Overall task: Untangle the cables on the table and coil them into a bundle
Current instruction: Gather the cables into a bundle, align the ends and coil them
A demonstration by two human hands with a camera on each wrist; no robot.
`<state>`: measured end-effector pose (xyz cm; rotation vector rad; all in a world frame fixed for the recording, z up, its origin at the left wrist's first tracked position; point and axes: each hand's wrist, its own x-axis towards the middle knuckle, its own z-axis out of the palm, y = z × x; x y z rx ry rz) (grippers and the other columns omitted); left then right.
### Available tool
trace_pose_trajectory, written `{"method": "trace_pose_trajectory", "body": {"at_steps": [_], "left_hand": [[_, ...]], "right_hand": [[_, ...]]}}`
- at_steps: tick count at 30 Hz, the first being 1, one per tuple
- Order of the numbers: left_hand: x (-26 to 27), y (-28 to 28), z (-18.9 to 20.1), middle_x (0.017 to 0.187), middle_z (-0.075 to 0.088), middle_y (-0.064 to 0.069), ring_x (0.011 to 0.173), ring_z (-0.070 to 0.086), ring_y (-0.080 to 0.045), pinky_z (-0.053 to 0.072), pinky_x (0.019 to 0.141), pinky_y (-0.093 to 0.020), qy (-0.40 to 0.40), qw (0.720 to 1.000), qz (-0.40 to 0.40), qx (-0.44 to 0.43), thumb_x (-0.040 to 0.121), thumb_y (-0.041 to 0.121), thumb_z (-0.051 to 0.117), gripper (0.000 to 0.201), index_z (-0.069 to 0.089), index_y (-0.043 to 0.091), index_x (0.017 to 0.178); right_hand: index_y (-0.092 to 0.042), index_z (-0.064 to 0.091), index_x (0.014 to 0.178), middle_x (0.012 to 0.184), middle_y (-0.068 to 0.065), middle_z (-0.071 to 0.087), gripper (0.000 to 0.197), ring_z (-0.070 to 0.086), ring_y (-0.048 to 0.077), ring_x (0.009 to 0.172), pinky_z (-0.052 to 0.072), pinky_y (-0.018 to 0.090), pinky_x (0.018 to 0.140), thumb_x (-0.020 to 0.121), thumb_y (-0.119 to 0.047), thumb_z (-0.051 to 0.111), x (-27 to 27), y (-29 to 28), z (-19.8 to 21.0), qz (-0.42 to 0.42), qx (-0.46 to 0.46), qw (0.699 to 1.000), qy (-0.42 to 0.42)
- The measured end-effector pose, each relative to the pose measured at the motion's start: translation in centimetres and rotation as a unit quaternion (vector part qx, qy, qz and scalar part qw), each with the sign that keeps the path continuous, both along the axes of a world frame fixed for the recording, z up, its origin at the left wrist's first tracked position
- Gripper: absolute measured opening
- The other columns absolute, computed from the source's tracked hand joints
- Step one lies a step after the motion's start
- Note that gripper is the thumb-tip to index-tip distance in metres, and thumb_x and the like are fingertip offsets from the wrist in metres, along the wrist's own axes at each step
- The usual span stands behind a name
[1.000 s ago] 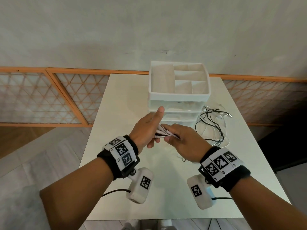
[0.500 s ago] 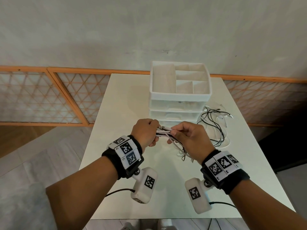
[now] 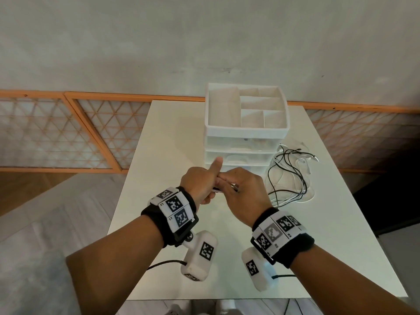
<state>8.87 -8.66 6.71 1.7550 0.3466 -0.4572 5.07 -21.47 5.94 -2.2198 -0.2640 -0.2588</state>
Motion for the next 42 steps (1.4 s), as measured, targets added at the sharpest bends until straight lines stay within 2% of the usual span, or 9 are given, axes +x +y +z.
{"method": "trace_pose_trajectory", "body": {"at_steps": [4, 7, 11, 14, 18, 22, 28, 35, 42], "left_hand": [[0.7, 0.9, 0.4, 0.060, 0.057, -0.009, 0.043, 0.044, -0.019, 0.030, 0.040, -0.020, -0.032, 0.998, 0.046, 0.009, 0.085, 0.026, 0.047, 0.027, 0.055, 0.008, 0.066], [0.9, 1.7, 1.4, 0.066, 0.056, -0.012, 0.041, 0.042, -0.017, 0.025, 0.037, -0.018, -0.033, 0.999, -0.007, -0.035, 0.088, 0.018, 0.047, 0.017, 0.053, 0.007, 0.076], [0.9, 2.1, 1.8, 0.079, 0.063, -0.011, 0.063, 0.060, -0.024, 0.053, 0.055, -0.031, -0.028, 0.992, -0.117, 0.048, 0.096, 0.036, 0.052, 0.031, 0.058, 0.007, 0.084], [1.6, 2.0, 3.2, 0.104, 0.062, -0.002, 0.095, 0.058, -0.022, 0.044, 0.081, -0.031, -0.196, 0.924, -0.164, 0.283, 0.099, 0.047, 0.042, 0.040, 0.057, 0.012, 0.110], [0.7, -0.7, 4.8, 0.105, 0.069, 0.000, 0.092, 0.064, -0.017, 0.051, 0.088, -0.035, -0.284, 0.881, -0.298, 0.233, 0.097, 0.060, 0.029, 0.051, 0.057, 0.022, 0.118], [0.3, -0.8, 2.9, 0.079, 0.070, 0.000, 0.075, 0.065, -0.017, 0.053, 0.080, -0.039, -0.228, 0.849, -0.376, 0.295, 0.083, 0.082, 0.006, 0.087, 0.067, 0.022, 0.096], [0.8, 0.7, 6.2, 0.048, 0.042, 0.007, 0.029, 0.043, -0.002, 0.029, 0.034, -0.010, -0.201, 0.877, -0.359, 0.249, 0.095, 0.058, 0.043, 0.057, 0.064, 0.008, 0.078], [2.2, 1.6, 5.8, 0.069, 0.052, -0.001, 0.052, 0.045, -0.014, 0.032, 0.048, -0.026, -0.220, 0.864, -0.319, 0.320, 0.100, 0.052, 0.034, 0.049, 0.057, 0.010, 0.091], [4.0, 2.3, 8.4, 0.049, 0.033, 0.007, 0.039, 0.026, -0.012, 0.028, 0.047, -0.028, -0.263, 0.949, -0.162, 0.054, 0.101, 0.036, 0.048, 0.038, 0.042, 0.015, 0.070]], "right_hand": [[-0.026, 0.058, 0.129, 0.094, -0.006, 0.068, 0.047, 0.066, 0.009, 0.083, 0.053, 0.026, 0.078, 0.086, -0.038, 0.074, -0.2, -1.3, 0.6, 0.068, -0.026, 0.987, 0.141], [-0.013, 0.067, 0.092, 0.057, -0.007, 0.062, 0.026, 0.055, 0.008, 0.046, 0.047, 0.024, 0.052, 0.085, -0.037, 0.075, 0.4, -3.4, 0.4, 0.050, 0.006, 0.965, 0.256], [-0.001, 0.066, 0.071, 0.047, -0.009, 0.041, 0.036, 0.039, 0.008, 0.042, 0.036, 0.020, 0.046, 0.082, -0.033, 0.078, 0.8, -4.5, 0.0, 0.014, -0.009, 0.976, 0.218], [-0.006, 0.073, 0.075, 0.044, -0.010, 0.045, 0.024, 0.048, 0.002, 0.041, 0.035, 0.009, 0.045, 0.081, -0.028, 0.080, 1.0, -4.4, 0.3, 0.021, -0.014, 0.976, 0.218], [-0.016, 0.076, 0.076, 0.058, -0.010, 0.064, 0.008, 0.055, -0.003, 0.050, 0.042, 0.011, 0.056, 0.080, -0.021, 0.081, 1.3, -3.6, 1.4, 0.052, -0.024, 0.984, 0.169], [-0.018, 0.062, 0.072, 0.061, -0.014, 0.061, 0.022, 0.057, 0.000, 0.055, 0.044, 0.016, 0.058, 0.075, -0.008, 0.082, 1.4, -3.6, 1.7, 0.051, 0.066, 0.989, 0.119], [-0.013, 0.065, 0.076, 0.068, 0.004, 0.068, 0.026, 0.060, 0.031, 0.060, 0.048, 0.034, 0.062, 0.071, -0.023, 0.088, 1.5, -8.7, -1.2, 0.015, 0.052, 0.972, 0.227], [-0.012, 0.065, 0.083, 0.077, 0.005, 0.060, 0.019, 0.056, 0.024, 0.065, 0.048, 0.033, 0.061, 0.072, -0.008, 0.079, 3.8, -11.5, 1.6, -0.163, -0.114, 0.965, -0.168], [-0.031, 0.062, 0.096, 0.098, -0.003, 0.068, 0.033, 0.061, 0.026, 0.098, 0.044, 0.037, 0.085, 0.088, -0.060, 0.051, 2.0, -15.1, -6.3, -0.133, -0.369, 0.876, 0.280]]}}
